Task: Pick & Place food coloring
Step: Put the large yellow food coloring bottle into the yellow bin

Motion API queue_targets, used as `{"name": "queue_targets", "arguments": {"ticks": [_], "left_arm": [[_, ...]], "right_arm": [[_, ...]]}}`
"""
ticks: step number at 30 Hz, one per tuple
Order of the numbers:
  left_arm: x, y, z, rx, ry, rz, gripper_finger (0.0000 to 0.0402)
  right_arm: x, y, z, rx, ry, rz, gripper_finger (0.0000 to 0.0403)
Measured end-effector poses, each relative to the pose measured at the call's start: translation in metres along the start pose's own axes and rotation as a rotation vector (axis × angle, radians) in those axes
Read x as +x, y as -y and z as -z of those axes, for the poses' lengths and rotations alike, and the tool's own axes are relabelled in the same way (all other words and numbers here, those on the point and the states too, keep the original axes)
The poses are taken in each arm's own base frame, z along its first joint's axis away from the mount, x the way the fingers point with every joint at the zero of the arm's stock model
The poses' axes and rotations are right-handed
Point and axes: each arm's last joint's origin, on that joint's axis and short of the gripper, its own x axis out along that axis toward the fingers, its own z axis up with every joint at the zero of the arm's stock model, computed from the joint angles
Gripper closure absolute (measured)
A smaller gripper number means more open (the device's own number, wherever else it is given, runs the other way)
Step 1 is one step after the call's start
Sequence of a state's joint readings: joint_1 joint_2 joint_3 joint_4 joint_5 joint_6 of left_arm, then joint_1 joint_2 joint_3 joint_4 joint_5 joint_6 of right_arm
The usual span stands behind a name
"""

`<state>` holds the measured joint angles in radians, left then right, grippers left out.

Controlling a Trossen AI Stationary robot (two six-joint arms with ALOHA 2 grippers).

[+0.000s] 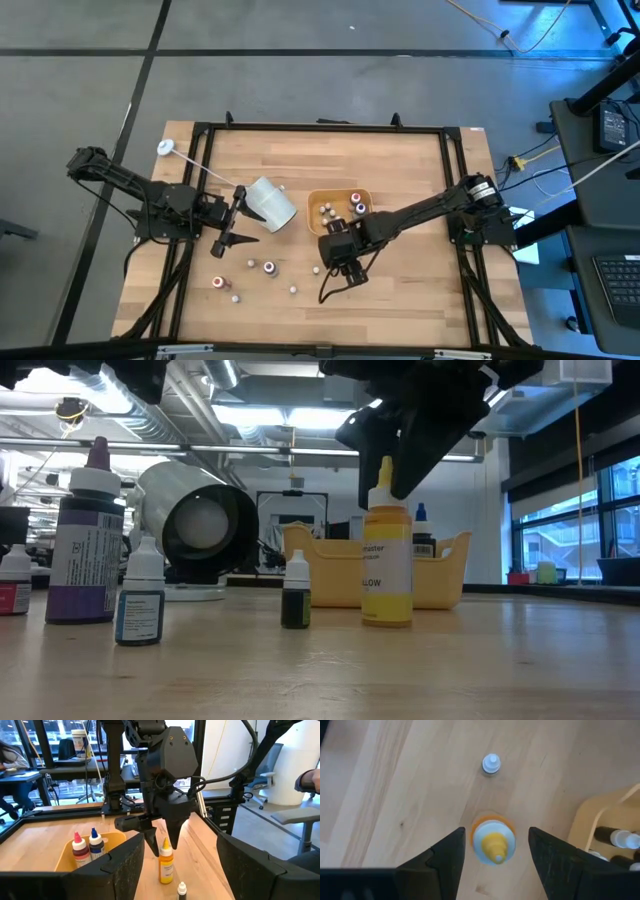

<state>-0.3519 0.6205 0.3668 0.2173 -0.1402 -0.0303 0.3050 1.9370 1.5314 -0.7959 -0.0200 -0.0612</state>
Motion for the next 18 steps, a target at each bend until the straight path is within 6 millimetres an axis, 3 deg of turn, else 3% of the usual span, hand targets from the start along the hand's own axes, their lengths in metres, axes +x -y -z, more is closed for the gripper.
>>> {"name": "queue_targets", "arguments": {"ticks": [6,14,18], "left_arm": [[0.0000,0.0000,0.0005,0.001,-0.005,0.000,0.0159],[0.0000,0.0000,0.0004,0.001,-0.004,-0.001,0.0158],[0.0000,0.0000,0.0004,0.001,-0.004,-0.001,0.0160]], "right_arm": [[0.0009,0.0000,0.0002,0.000,-0.004,0.000,0.0202],[0.0009,-0.0001,0.0002,-0.002,-0.003,-0.003,0.0283],[0.0007,-0.0001,0.0002,0.009,-0.003,-0.004,0.0285]]}}
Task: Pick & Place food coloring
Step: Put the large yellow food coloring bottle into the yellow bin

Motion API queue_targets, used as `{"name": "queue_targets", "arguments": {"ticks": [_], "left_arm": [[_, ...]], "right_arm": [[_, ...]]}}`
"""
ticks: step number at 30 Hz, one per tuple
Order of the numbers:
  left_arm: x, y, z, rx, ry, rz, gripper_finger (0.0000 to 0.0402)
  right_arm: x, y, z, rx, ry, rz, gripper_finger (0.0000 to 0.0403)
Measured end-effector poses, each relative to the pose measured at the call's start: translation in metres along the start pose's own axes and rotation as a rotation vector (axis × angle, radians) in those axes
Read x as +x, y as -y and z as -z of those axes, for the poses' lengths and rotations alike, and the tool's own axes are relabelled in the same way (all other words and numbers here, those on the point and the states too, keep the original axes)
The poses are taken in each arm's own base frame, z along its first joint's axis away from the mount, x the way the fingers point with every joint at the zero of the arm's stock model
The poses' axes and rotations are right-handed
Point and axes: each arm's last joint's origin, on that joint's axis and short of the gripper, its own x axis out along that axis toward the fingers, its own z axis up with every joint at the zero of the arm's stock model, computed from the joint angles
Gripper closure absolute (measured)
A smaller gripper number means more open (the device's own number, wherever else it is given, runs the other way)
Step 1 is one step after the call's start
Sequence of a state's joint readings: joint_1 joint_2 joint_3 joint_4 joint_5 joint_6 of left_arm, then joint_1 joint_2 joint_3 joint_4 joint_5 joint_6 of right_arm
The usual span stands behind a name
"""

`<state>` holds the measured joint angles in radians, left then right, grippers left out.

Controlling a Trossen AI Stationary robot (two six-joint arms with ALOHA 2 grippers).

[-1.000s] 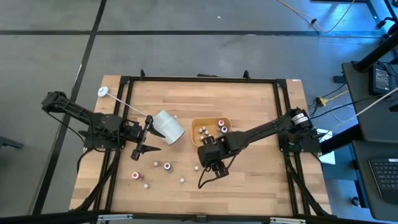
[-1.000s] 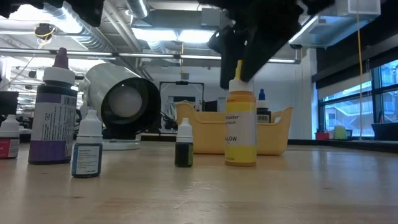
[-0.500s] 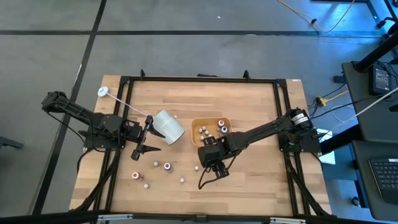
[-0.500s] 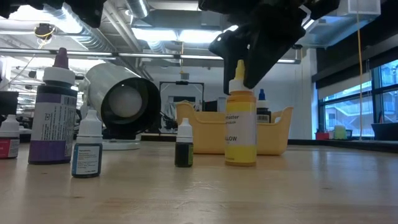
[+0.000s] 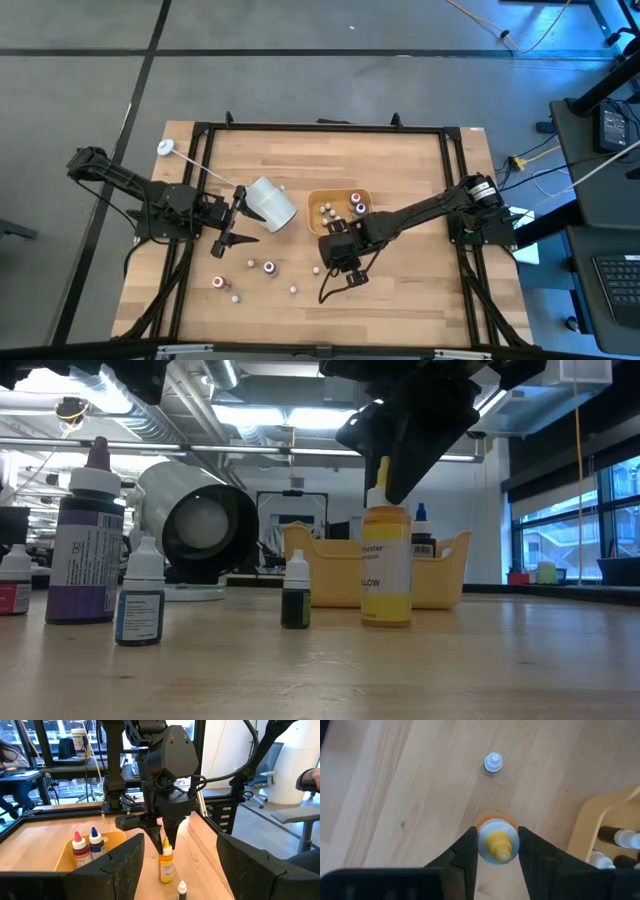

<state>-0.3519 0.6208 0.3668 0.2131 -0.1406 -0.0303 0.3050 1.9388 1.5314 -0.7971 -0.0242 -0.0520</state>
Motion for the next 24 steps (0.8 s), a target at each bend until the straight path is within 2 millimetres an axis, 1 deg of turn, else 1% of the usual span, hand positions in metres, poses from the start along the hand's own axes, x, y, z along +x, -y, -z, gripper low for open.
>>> {"name": "queue_targets", "arguments": {"ticks": [2,4,7,10,13,15,17,19,21,24], "left_arm": [[0.000,0.000,0.000,0.000,0.000,0.000,0.0159],[0.000,0.000,0.000,0.000,0.000,0.000,0.0158],[0.000,0.000,0.000,0.000,0.000,0.000,0.0159],[0.000,0.000,0.000,0.000,-0.002,0.000,0.0160],[0.000,0.000,0.000,0.000,-0.004,0.000,0.0158],[0.000,0.000,0.001,0.001,-0.006,0.000,0.0158],[0.000,0.000,0.001,0.001,-0.008,0.000,0.0159],[0.000,0.000,0.001,0.001,-0.008,0.000,0.0160],[0.000,0.000,0.001,0.001,-0.008,0.000,0.0160],[0.000,0.000,0.001,0.001,-0.008,0.000,0.0158]], "right_arm": [[-0.003,0.000,0.001,0.017,-0.002,-0.002,0.0285],[-0.014,-0.001,0.002,0.025,-0.009,-0.003,0.0285],[-0.041,-0.001,0.000,0.048,0.032,0.023,0.0285],[-0.068,-0.001,0.004,0.049,0.077,0.050,0.0285],[-0.092,0.001,0.014,0.091,0.080,0.133,0.0285],[-0.103,0.002,0.022,0.134,0.071,0.216,0.0285],[-0.105,0.004,0.030,0.161,0.062,0.265,0.0285],[-0.102,0.007,0.037,0.189,0.051,0.271,0.0285],[-0.095,0.011,0.045,0.215,0.032,0.275,0.0284],[-0.080,0.015,0.056,0.234,0.012,0.280,0.0283]]}}
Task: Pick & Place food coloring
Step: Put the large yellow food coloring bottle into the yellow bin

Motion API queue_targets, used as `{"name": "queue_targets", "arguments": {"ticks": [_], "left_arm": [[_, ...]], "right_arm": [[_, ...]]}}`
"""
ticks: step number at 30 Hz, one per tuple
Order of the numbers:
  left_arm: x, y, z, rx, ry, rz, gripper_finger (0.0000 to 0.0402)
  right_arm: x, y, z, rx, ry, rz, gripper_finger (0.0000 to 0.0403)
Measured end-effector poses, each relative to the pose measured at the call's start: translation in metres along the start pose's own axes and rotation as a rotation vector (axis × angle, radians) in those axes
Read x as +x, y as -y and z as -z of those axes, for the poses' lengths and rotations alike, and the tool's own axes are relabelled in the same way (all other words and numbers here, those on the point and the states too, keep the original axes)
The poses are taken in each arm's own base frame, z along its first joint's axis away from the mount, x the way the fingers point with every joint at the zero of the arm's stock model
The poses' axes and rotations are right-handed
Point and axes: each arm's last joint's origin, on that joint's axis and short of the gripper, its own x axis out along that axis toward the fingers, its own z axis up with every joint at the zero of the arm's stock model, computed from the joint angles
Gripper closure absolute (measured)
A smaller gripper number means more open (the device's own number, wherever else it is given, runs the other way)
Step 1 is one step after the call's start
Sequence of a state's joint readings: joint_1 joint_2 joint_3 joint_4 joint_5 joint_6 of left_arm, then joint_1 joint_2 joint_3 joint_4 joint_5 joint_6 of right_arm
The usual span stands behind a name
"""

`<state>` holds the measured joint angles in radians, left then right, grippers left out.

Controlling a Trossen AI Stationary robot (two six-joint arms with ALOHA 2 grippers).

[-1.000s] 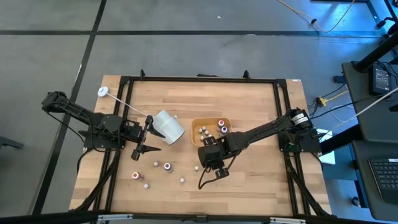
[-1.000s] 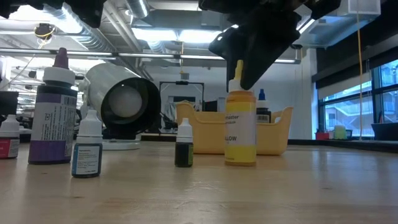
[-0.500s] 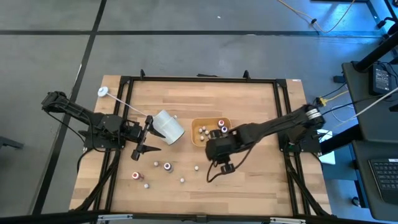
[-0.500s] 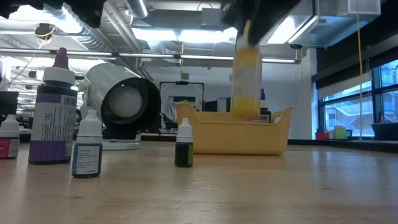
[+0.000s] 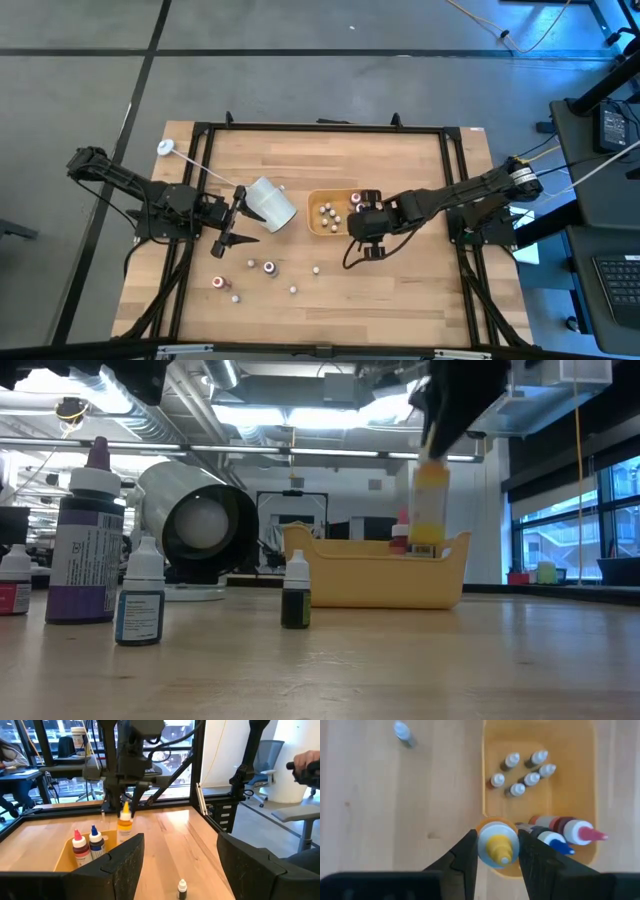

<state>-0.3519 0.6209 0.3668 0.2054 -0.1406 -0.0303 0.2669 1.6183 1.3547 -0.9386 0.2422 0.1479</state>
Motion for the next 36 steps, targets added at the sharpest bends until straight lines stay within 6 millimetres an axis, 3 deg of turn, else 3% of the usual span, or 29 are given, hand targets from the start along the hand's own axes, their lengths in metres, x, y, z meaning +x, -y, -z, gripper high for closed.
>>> {"name": "queue_targets", "arguments": {"ticks": [5,15,36], "left_arm": [[0.000,0.000,0.000,0.000,0.000,0.000,0.0160],[0.000,0.000,0.000,0.000,0.000,0.000,0.0160],[0.000,0.000,0.000,0.000,0.000,-0.001,0.0160]], "right_arm": [[0.009,0.004,0.006,0.001,0.031,0.003,0.0283],[0.009,0.016,0.012,0.031,-0.015,0.022,0.0282],[0.050,0.022,0.038,0.098,-0.055,0.006,0.0276]]}}
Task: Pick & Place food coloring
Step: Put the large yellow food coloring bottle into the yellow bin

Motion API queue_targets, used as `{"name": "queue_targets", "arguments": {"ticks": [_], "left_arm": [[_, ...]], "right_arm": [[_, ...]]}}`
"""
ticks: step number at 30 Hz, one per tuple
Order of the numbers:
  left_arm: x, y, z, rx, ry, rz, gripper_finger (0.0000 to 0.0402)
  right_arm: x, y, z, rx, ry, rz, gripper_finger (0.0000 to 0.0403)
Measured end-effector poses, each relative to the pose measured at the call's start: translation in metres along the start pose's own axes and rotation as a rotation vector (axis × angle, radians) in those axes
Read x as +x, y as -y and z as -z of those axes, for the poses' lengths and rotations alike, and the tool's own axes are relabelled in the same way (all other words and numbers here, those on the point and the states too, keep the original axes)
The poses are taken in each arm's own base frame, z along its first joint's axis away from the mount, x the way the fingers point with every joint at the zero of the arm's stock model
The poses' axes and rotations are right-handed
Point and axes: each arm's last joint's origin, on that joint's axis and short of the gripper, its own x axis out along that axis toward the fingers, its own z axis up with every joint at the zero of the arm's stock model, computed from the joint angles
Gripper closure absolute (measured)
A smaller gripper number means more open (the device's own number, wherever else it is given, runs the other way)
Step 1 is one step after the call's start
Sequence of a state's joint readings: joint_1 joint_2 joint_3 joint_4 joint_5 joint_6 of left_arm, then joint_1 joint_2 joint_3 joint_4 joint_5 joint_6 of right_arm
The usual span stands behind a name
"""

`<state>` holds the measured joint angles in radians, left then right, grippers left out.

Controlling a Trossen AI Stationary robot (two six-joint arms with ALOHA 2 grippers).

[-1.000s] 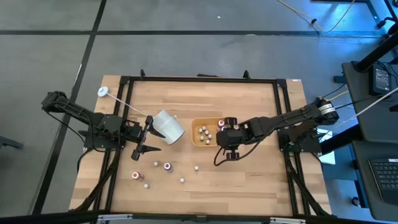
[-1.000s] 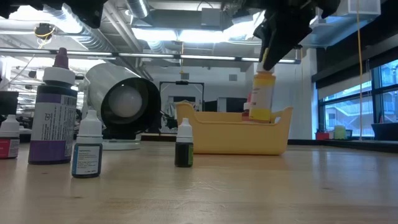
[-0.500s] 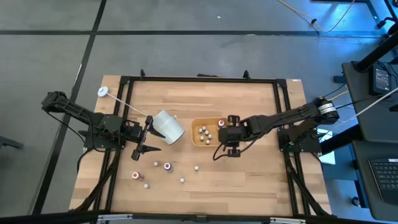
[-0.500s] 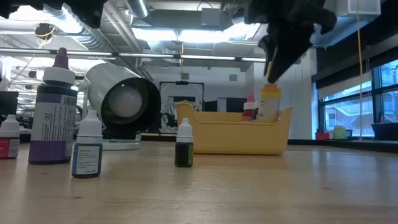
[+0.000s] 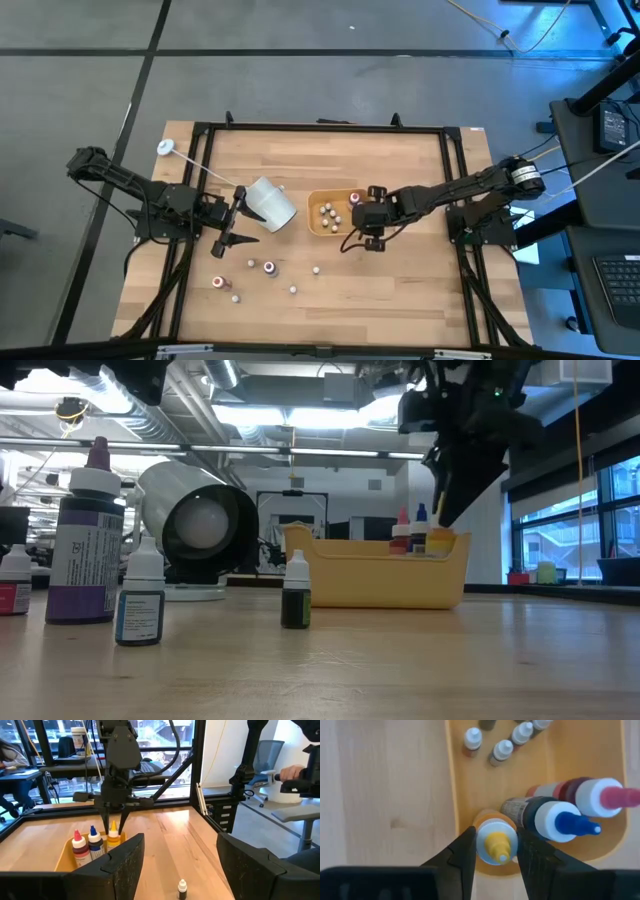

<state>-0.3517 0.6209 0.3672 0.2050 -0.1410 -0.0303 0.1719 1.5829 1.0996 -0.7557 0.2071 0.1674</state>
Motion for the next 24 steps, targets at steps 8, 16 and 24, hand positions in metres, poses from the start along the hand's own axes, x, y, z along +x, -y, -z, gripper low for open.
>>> {"name": "queue_targets", "arguments": {"ticks": [8,16,24], "left_arm": [[0.000,0.000,0.000,0.000,0.000,0.000,0.0160],[0.000,0.000,0.000,0.000,0.000,0.000,0.0159],[0.000,0.000,0.000,0.000,0.000,0.000,0.0158]], "right_arm": [[0.003,0.000,0.003,0.012,-0.007,0.018,0.0242],[0.003,0.000,0.003,-0.012,-0.008,0.019,0.0237],[-0.014,0.003,-0.003,-0.050,-0.045,0.027,0.0236]]}}
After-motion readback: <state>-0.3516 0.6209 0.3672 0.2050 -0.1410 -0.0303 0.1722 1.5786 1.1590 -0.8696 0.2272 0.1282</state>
